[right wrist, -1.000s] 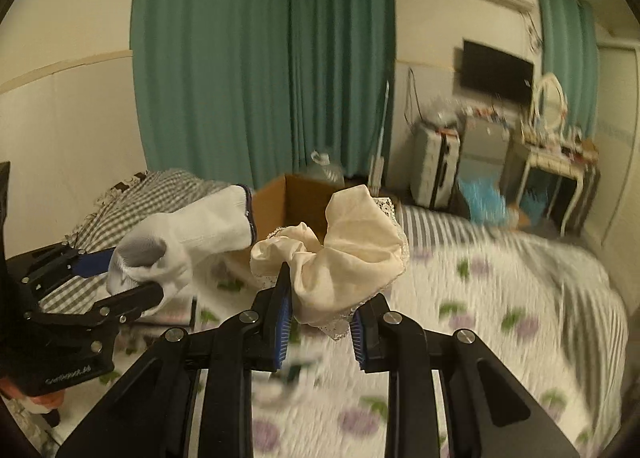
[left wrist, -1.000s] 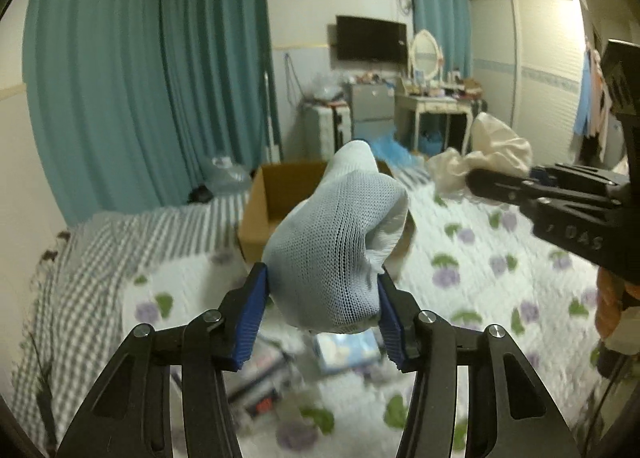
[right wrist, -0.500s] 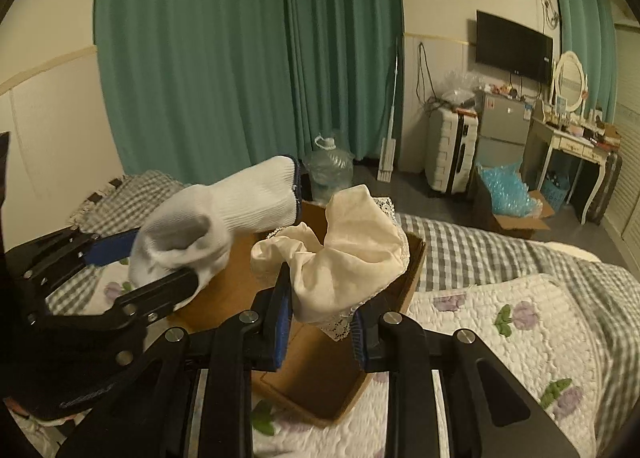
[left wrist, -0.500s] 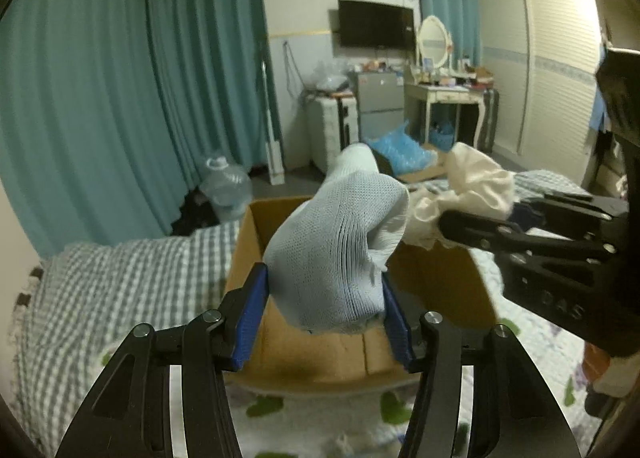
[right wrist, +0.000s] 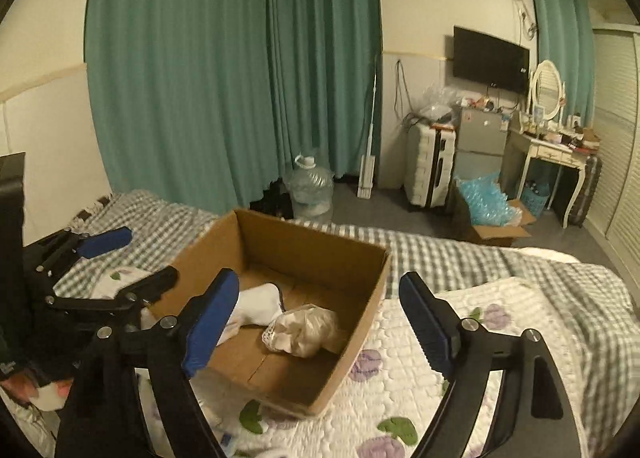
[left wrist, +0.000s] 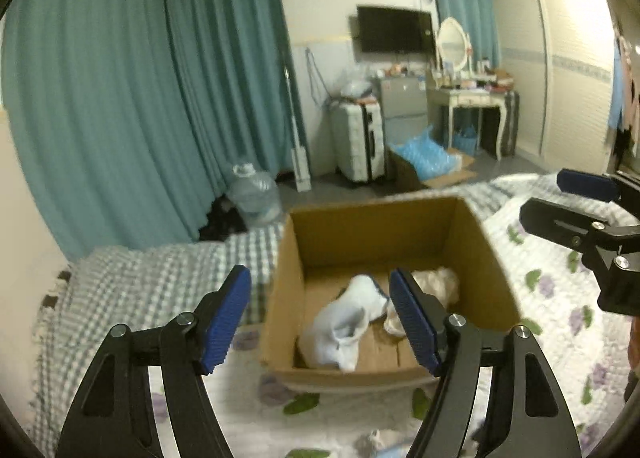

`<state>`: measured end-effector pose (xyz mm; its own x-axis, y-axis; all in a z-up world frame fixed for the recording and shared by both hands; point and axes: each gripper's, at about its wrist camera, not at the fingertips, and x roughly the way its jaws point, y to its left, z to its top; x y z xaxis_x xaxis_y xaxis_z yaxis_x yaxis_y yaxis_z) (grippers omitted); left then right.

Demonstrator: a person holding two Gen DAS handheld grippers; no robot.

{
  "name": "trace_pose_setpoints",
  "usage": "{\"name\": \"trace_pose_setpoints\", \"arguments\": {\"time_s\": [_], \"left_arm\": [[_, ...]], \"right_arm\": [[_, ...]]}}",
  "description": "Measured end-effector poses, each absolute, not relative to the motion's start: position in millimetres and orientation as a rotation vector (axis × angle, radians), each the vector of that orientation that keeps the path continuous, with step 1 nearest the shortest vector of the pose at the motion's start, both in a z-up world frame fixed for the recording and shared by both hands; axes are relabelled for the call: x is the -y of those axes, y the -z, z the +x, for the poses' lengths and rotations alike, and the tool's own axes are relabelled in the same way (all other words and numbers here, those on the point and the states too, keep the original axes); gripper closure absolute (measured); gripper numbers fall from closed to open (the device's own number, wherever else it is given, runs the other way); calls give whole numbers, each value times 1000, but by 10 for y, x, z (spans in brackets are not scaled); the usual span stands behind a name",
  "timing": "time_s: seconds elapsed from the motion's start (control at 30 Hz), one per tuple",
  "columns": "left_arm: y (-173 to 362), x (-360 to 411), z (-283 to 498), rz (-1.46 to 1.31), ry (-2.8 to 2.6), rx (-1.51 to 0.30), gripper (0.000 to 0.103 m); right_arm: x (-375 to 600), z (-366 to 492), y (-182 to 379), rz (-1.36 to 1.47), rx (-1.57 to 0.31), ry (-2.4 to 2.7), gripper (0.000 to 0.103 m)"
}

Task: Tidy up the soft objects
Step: 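Carry the sock bundle over the cardboard box and open the right gripper, then grasp the white fuzzy hair ties with the right gripper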

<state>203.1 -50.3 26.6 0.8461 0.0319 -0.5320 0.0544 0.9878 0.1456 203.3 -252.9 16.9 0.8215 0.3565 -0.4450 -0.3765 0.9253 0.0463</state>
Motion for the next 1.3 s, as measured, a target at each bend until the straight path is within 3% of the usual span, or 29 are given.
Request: {"name": "trace_pose_setpoints", "arguments": {"time_s": [0.1, 0.17, 0.2, 0.23, 0.27, 0.5, 0.7, 1.07, 1.17, 1.3], "left_arm": [[-545, 475, 1765, 150, 12, -517, 30], [-825, 450, 1474, 145, 17, -470, 30], [-901, 434, 1374, 144, 17, -453, 28], [-1013, 421, 1218, 141, 20, -427, 18], [-1108, 401, 1077, 138, 27, -408, 17], [-1362, 369, 299, 84, 12, -365, 16], [-1017, 464, 121, 57, -38, -441, 16], [190, 735, 553, 35, -114, -653, 16], [448, 784, 618, 46, -96, -697, 16], [647, 777, 653, 66, -91, -723, 17]], "right_arm": [[2603, 1702, -438, -63, -427, -371, 19], [2665, 1419, -655, -78, -390, -362, 9], [2684, 1322, -729, -81, -377, -356, 8], [2719, 1201, -817, -84, -361, -349, 7], [2753, 1072, -906, -84, -348, -346, 6], [2860, 497, -1095, -113, -338, -330, 2], [2793, 389, -513, -184, -439, -368, 2], [2821, 965, 933, -66, -656, -371, 2], [2787, 1122, 1171, -50, -721, -406, 14], [2674, 1267, 1365, -43, -780, -462, 23]]}}
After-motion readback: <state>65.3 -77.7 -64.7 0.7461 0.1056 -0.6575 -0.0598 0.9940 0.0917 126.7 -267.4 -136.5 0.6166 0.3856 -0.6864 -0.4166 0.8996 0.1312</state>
